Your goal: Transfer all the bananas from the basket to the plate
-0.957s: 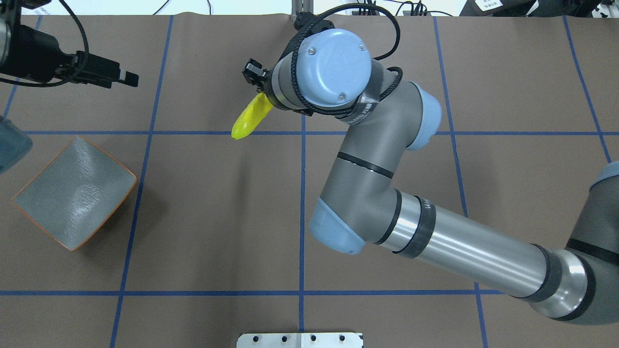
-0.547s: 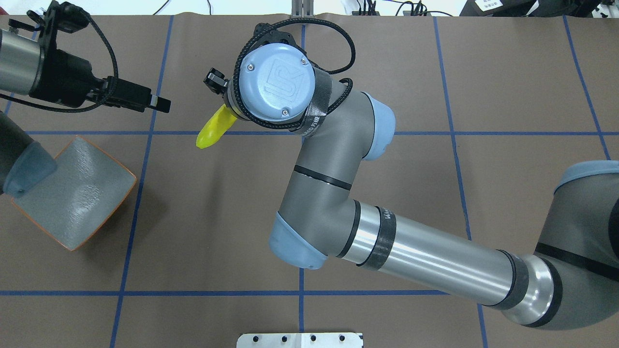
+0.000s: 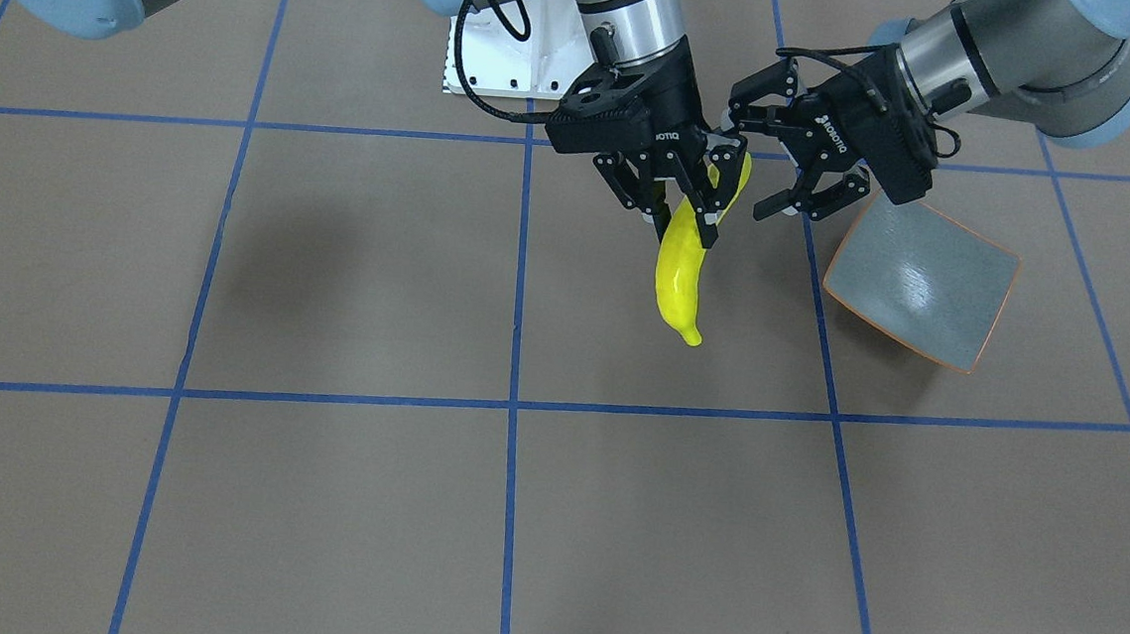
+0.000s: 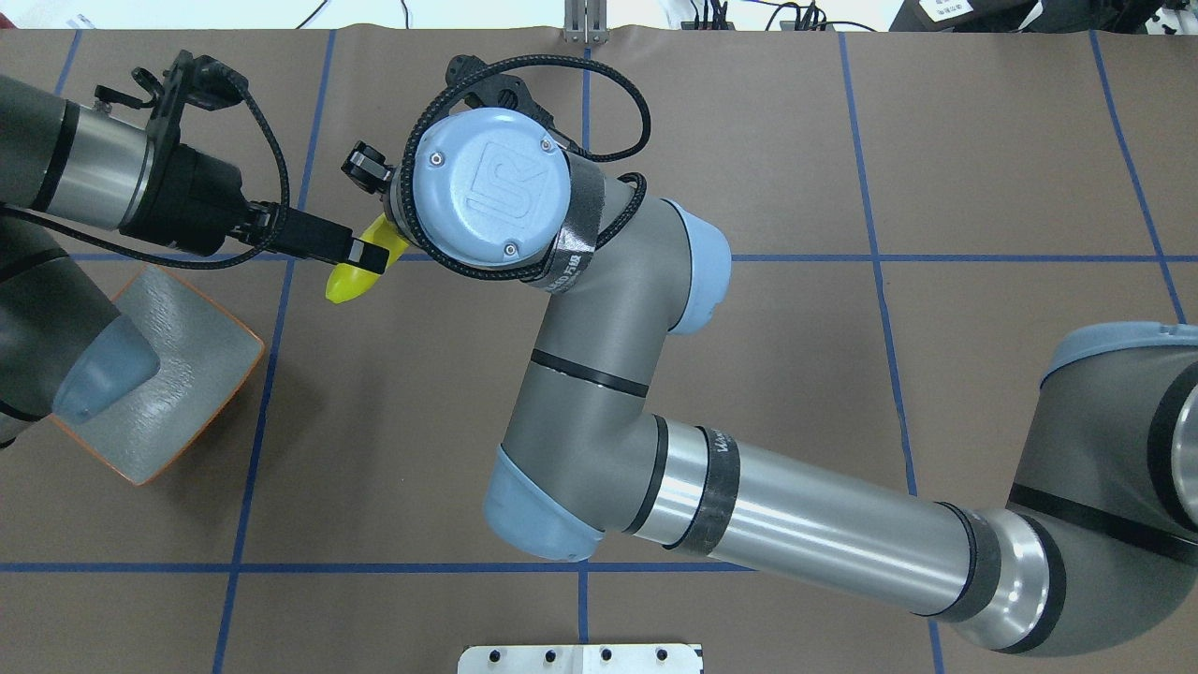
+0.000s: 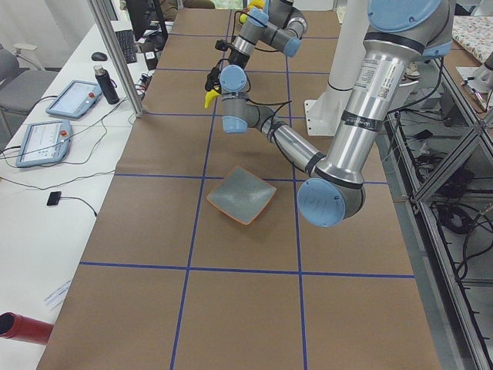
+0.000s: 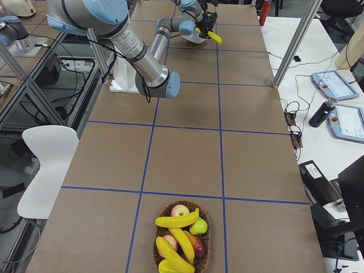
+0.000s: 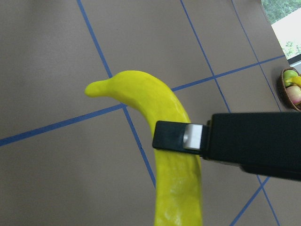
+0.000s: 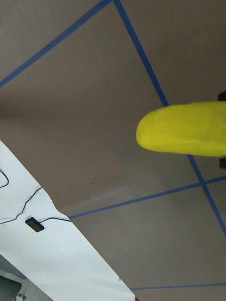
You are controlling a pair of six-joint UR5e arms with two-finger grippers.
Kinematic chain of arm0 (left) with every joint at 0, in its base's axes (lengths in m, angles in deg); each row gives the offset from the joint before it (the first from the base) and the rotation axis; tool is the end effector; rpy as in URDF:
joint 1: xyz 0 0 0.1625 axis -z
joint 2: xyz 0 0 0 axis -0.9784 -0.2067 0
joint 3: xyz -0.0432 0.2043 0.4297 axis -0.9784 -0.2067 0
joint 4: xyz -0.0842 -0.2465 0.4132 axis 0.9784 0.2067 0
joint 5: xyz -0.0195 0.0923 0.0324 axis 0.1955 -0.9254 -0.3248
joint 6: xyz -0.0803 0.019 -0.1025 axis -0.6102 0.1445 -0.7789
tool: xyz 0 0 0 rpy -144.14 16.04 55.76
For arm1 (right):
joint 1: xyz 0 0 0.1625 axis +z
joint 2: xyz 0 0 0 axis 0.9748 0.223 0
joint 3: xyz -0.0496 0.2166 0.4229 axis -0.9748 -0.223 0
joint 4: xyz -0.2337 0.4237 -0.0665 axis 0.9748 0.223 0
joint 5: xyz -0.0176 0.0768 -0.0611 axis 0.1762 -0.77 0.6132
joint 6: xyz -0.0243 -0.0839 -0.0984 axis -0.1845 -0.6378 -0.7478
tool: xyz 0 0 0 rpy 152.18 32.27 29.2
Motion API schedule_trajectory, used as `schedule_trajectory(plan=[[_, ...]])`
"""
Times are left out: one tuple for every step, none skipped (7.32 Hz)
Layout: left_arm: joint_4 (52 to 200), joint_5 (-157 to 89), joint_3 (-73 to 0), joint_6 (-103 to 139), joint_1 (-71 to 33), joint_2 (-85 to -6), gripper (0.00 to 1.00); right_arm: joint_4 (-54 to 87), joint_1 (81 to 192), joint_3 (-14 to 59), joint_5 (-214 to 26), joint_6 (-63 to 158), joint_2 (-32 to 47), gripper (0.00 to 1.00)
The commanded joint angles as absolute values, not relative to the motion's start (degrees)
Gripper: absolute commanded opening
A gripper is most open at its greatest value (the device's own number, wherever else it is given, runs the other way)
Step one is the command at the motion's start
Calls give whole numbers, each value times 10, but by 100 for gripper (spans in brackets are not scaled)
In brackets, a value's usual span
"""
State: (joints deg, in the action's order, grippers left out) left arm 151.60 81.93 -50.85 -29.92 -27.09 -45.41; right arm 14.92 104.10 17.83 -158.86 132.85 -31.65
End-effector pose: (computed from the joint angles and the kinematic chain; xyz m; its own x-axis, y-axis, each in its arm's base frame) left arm 0.3747 -0.5205 0.2508 0.0604 0.4207 -0.9052 0.0404 0.9051 0.4234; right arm -0.6662 -0.4950 -0.0461 0.1637 0.3137 0.9353 -0.5333 0.8258 -0.1837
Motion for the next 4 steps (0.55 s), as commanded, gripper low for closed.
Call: schedule_trajectory(plan=[[1516, 819, -512, -297, -274, -455, 45, 140, 1036, 182, -1586, 1330, -317, 0], [1523, 819, -511, -297, -274, -457, 0, 140, 1034, 192, -1587, 1330, -313, 0], [1534, 819, -508, -297, -274, -456, 0, 140, 1034, 200, -1587, 1329, -309, 0], [1535, 819, -508, -297, -274, -455, 0, 140, 1034, 203, -1587, 1323, -306, 12]])
